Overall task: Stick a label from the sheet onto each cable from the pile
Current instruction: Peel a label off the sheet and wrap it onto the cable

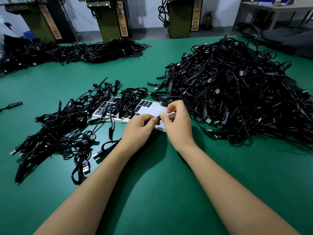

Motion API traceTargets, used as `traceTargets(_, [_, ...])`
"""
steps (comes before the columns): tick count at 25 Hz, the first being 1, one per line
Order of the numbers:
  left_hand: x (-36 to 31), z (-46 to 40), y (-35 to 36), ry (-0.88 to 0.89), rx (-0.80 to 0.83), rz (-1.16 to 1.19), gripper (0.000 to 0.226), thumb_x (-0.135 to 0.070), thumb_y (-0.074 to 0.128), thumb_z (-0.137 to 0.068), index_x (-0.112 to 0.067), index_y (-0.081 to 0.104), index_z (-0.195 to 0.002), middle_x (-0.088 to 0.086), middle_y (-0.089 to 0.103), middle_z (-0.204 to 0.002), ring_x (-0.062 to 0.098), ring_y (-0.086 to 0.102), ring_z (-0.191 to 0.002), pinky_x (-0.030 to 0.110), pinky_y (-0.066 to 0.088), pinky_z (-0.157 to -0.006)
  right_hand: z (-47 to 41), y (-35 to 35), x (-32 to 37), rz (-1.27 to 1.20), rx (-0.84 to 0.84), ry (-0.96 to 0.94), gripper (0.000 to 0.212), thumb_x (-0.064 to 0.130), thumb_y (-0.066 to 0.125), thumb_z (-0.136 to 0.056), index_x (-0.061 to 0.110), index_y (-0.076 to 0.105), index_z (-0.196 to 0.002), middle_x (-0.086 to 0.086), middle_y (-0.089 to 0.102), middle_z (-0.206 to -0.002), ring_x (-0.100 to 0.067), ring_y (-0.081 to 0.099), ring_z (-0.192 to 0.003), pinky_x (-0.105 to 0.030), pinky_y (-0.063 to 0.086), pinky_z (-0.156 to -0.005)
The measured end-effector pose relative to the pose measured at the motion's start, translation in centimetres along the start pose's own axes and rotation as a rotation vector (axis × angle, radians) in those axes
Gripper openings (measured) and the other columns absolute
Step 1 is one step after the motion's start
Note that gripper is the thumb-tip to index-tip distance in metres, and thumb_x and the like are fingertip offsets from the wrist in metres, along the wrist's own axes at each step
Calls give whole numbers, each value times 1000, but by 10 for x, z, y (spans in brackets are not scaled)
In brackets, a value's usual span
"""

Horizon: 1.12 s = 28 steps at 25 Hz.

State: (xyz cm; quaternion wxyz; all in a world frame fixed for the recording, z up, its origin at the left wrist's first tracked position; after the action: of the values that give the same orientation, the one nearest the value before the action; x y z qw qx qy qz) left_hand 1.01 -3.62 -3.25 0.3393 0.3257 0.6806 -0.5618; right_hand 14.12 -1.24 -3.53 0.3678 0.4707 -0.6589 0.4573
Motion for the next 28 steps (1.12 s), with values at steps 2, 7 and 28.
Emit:
traceTargets(2, [0, 0, 0, 2, 4, 16, 25, -24, 52, -97, -19, 71, -81, -13, 42, -41, 4, 35, -41, 27, 24, -52, -3, -2, -5, -73, 18, 82, 19, 8, 63, -88, 20, 48, -90, 0, 57, -93, -13, 61, -70, -21, 46, -65])
traceTargets(7, [1, -1, 0, -8, 11, 60, 26, -24, 52, -97, -21, 71, -79, -3, 41, -53, 10, 32, -46, 29, 24, -53, -10, -5, -9, -295, 52, 227, 18, 16, 49, -98, 19, 58, -83, 2, 62, -73, -9, 63, -54, -20, 45, -50])
traceTargets(28, [3, -3, 0, -73, 88, 193, 27, -18, 55, -95, -18, 66, -70, -14, 49, -52, 5, 40, -49, 21, 31, -52, -10, -2, -8, -369, 241, 187, 15, -1, 53, -94, 10, 56, -85, 4, 66, -54, -8, 63, -50, -13, 42, -47])
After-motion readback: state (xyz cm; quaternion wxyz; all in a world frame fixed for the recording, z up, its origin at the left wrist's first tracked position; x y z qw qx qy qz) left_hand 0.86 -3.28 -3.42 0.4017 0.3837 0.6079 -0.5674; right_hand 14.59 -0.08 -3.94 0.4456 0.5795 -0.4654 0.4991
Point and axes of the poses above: each hand's wrist, its own z-axis away from the middle knuckle, its own y-axis out of the palm, x = y × z, the point moved 4 cm from there along -z, towards the middle knuckle
